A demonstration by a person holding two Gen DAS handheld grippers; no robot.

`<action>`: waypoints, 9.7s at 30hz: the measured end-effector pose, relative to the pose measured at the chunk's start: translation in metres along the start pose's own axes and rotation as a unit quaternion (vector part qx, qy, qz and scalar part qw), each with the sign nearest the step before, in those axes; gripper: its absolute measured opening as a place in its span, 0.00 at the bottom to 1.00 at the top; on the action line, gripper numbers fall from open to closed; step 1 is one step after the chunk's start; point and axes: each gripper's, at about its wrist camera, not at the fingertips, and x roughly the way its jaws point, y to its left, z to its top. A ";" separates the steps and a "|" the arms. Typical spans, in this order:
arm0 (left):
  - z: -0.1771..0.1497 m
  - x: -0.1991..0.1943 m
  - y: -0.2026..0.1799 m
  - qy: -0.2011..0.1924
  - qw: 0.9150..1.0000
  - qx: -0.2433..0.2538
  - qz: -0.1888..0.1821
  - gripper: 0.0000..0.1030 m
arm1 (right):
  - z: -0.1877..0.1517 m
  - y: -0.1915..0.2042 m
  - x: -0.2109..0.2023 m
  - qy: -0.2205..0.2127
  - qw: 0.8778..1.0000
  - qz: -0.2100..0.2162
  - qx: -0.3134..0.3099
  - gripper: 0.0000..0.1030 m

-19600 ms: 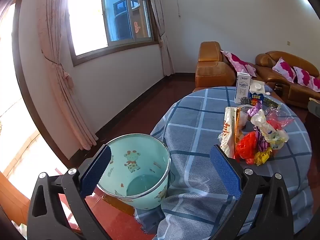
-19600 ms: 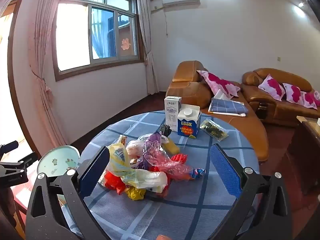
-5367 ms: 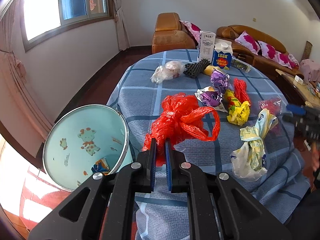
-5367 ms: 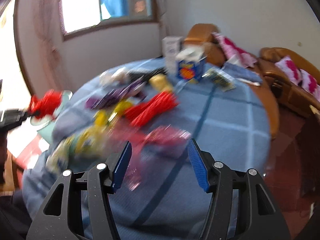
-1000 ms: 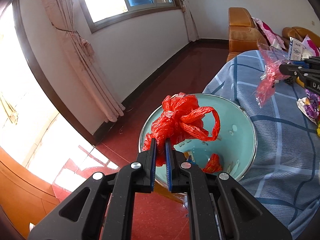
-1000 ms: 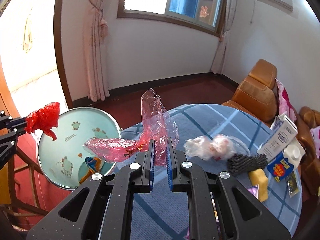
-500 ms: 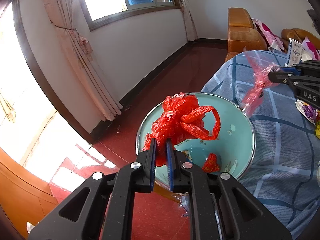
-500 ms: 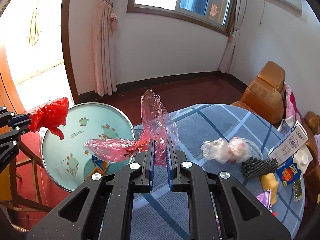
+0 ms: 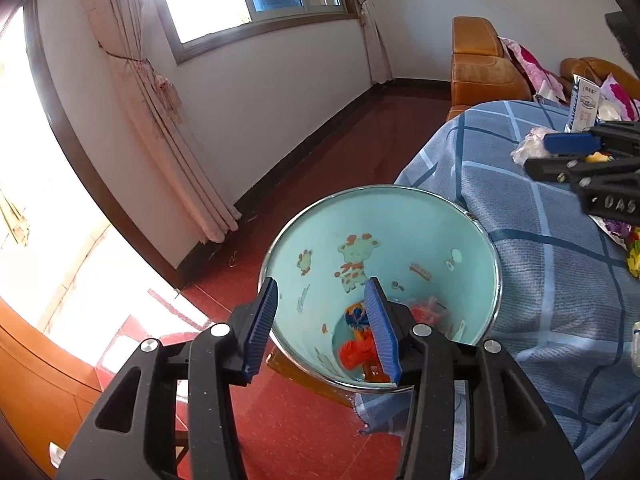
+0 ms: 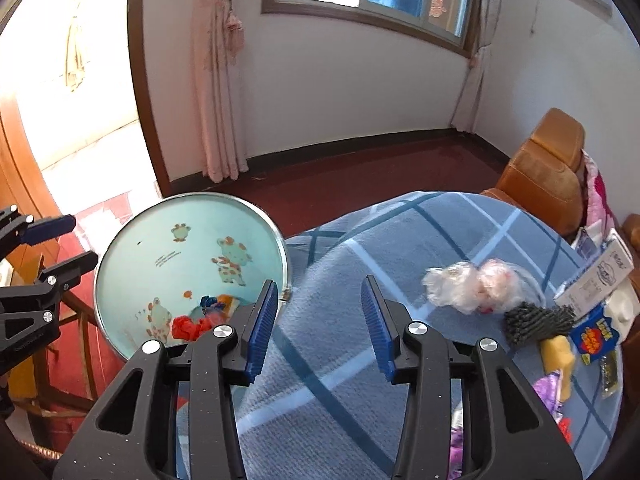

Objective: Collect trash
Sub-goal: 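Open both tools to drop the bags into the bin, then move both tools back over the table toward the remaining trash, then grasp the yellow-green plastic bag with the right tool, then grasp the purple wrapper with the left tool while the right holds the bag, then carry the purple wrapper and yellow-green bag over the teal bin with both tools, then open both tools to drop the wrapper and bag into the bin, then move both tools back over the table toward the remaining trash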

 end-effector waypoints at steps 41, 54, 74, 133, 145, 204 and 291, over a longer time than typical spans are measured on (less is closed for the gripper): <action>-0.043 -0.043 -0.090 0.007 0.993 0.076 -0.086 0.69 | -0.197 -0.096 -0.122 0.016 0.987 -0.021 0.157 0.42; -0.035 -0.043 -0.090 0.003 0.994 0.070 -0.089 0.69 | -0.201 -0.092 -0.117 0.023 0.988 0.007 0.155 0.11; 0.036 -0.033 -0.220 -0.029 0.979 0.096 -0.178 0.68 | -0.250 -0.236 -0.214 -0.097 0.924 -0.174 0.328 0.10; 0.026 -0.024 -0.085 -0.004 0.994 0.066 -0.090 0.07 | -0.074 -0.140 -0.084 -0.099 0.979 -0.057 0.167 0.11; 0.011 -0.009 -0.039 0.023 0.997 0.042 -0.053 0.07 | -0.041 -0.095 -0.048 -0.082 0.989 -0.028 0.121 0.11; -0.007 0.008 0.011 0.053 0.998 0.004 -0.014 0.08 | 0.001 0.000 0.003 -0.062 0.998 0.000 0.006 0.11; 0.010 -0.068 -0.302 -0.007 0.962 0.159 -0.223 0.72 | -0.260 -0.227 -0.181 -0.041 0.929 -0.207 0.305 0.64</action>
